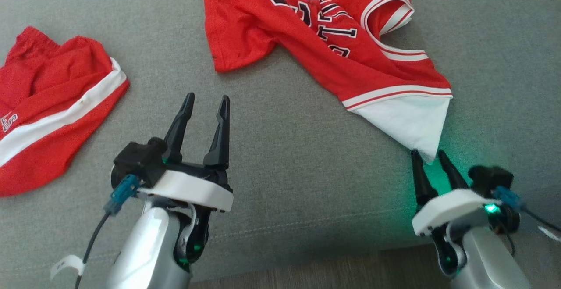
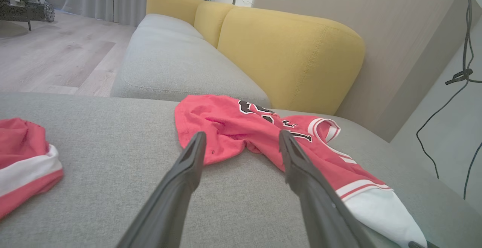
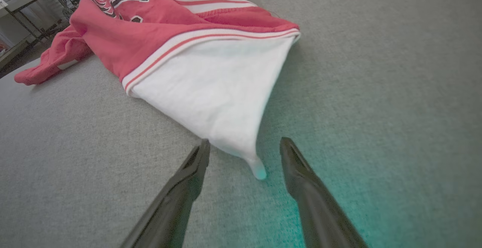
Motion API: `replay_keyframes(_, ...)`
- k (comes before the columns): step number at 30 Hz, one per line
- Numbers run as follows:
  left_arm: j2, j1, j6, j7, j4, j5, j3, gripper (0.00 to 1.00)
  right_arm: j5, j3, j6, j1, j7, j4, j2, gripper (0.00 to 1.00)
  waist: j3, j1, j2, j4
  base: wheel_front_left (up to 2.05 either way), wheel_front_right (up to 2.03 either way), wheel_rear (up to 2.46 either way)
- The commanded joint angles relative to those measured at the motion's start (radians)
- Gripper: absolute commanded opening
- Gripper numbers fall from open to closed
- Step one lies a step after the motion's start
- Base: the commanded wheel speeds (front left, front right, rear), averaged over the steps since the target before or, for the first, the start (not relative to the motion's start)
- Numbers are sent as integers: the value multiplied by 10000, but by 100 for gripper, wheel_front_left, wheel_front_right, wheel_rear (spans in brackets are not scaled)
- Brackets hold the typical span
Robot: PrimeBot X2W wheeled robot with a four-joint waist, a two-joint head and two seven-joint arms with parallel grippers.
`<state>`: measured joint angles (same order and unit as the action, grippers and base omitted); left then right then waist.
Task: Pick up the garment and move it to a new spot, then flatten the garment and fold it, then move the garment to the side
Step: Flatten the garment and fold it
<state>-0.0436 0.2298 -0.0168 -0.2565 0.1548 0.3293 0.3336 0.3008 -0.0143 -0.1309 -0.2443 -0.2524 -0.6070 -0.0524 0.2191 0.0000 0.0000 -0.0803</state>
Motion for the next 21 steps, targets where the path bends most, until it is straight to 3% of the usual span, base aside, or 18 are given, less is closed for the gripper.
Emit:
replay_keyframes(1,-66,430,15,-53,-337,-73,-387,100,57,-300,2,-334,-87,222,22,0,44,0,0,11,0,0,0)
replay_keyframes(4,-66,476,27,-53,-322,-117,-416,100,33,-284,2,-576,-89,276,22,0,134,0,0,3,0,0,0)
replay_keyframes(12,-66,638,59,-53,-11,-391,-552,100,-825,1163,2,-1002,-92,1817,22,0,425,0,0,-212,0,0,0)
replay_keyframes(21,-91,1683,195,-53,1659,-1936,-422,100,-745,1503,2,-1506,-92,3220,22,0,1081,0,0,-506,0,0,0)
